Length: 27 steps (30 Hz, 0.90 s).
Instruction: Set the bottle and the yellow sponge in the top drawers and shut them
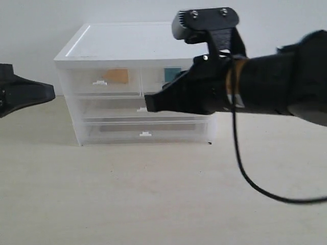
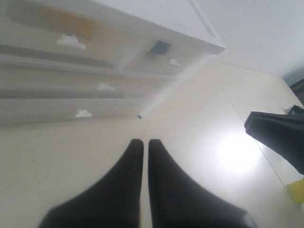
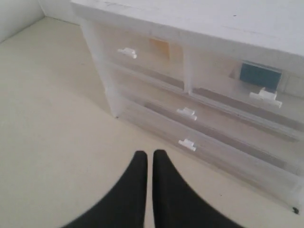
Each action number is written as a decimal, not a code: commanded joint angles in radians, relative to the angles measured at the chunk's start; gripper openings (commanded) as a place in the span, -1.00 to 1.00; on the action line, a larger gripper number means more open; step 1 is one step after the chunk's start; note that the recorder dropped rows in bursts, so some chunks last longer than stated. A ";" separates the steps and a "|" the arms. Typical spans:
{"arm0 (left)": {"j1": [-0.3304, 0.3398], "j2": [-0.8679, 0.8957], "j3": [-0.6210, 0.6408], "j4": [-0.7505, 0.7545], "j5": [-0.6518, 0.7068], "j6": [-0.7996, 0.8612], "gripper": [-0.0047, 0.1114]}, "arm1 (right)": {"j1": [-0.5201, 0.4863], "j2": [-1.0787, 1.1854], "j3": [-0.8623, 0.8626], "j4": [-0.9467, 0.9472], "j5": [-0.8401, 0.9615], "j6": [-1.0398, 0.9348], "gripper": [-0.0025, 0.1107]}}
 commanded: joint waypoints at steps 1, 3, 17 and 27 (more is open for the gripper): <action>0.001 -0.139 0.136 -0.057 0.013 0.048 -0.85 | -0.003 -0.203 0.167 -0.001 -0.060 0.010 -0.96; 0.001 -0.226 0.206 -0.096 0.013 0.077 -0.85 | -0.003 -0.294 0.232 -0.001 -0.046 0.025 -0.96; 0.001 -0.642 0.504 -0.098 0.019 0.084 -0.85 | -0.003 -0.678 0.457 -0.001 0.084 0.043 -0.96; 0.001 -0.708 0.676 -0.074 0.020 0.097 -0.85 | -0.003 -0.690 0.455 -0.001 0.090 0.043 -0.96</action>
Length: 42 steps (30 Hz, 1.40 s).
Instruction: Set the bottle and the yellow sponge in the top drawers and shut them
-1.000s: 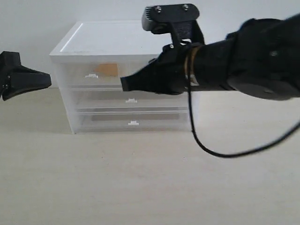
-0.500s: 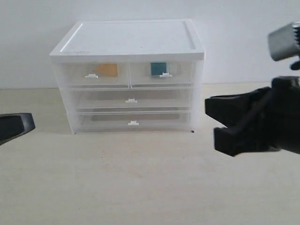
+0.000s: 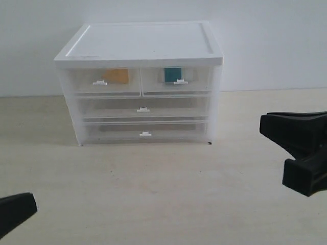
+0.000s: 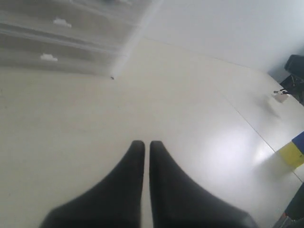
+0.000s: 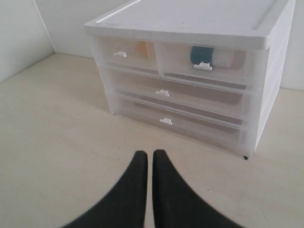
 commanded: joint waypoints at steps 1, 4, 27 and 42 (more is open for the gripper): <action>0.001 -0.009 0.060 0.015 0.013 0.010 -0.85 | -0.003 -0.004 0.003 -0.001 0.002 -0.001 -0.96; 0.001 -0.009 0.064 0.017 0.013 0.010 -0.85 | -0.003 -0.004 0.003 -0.001 0.002 -0.001 -0.96; -0.060 -0.488 0.013 -0.133 -0.178 0.641 -0.85 | -0.003 -0.004 0.003 -0.001 -0.006 -0.001 -0.96; -0.058 -0.594 0.019 -0.133 -0.401 0.614 -0.85 | -0.003 -0.004 0.003 -0.001 -0.005 -0.001 -0.96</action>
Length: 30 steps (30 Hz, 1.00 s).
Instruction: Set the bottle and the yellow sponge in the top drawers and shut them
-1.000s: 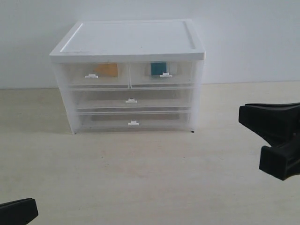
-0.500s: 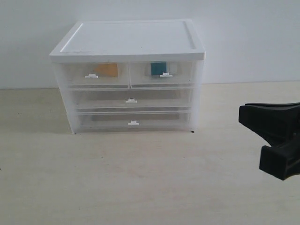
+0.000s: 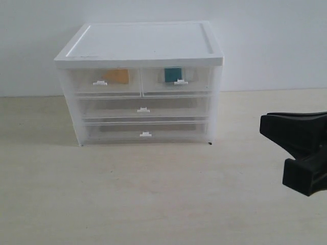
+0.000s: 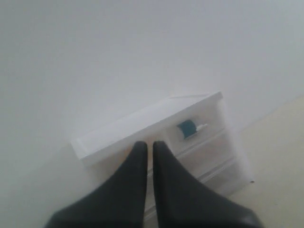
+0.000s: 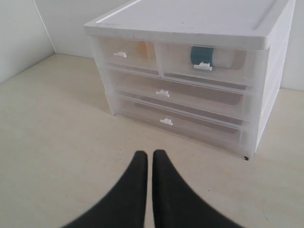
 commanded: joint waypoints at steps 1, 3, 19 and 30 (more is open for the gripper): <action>-0.002 -0.002 0.003 -0.014 -0.075 -0.011 -0.85 | -0.003 -0.004 0.003 -0.001 -0.004 -0.002 -0.96; -0.002 -0.002 0.009 -0.014 -0.089 -0.011 -0.85 | -0.003 -0.004 0.003 -0.001 -0.004 -0.002 -0.96; -0.002 -0.002 0.065 1.689 -0.306 -2.005 -0.85 | -0.003 -0.004 0.003 -0.001 -0.004 -0.002 -0.96; -0.002 -0.002 0.078 1.771 -0.230 -2.086 -0.85 | -0.003 -0.004 0.003 -0.001 -0.004 -0.002 -0.96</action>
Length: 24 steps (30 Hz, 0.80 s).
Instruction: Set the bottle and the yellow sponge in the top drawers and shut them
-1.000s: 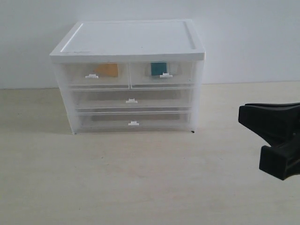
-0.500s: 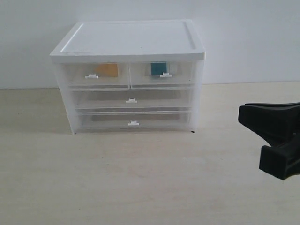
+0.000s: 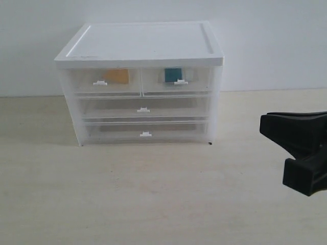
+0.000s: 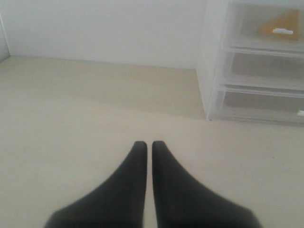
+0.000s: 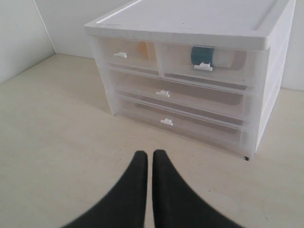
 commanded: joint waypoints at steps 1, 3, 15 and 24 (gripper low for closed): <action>-0.002 -0.002 0.003 0.010 0.008 -0.009 -0.85 | -0.003 -0.004 0.003 -0.001 -0.004 -0.002 -0.96; -0.002 -0.002 0.003 0.010 0.008 -0.009 -0.85 | -0.003 -0.004 0.003 -0.001 -0.004 -0.002 -0.96; -0.002 -0.002 0.003 0.010 0.008 -0.009 -0.85 | -0.003 -0.004 0.003 -0.001 -0.004 -0.002 -0.96; -0.002 -0.002 0.003 0.010 0.008 -0.009 -0.85 | 0.012 -0.033 0.005 0.003 0.101 -0.040 -0.96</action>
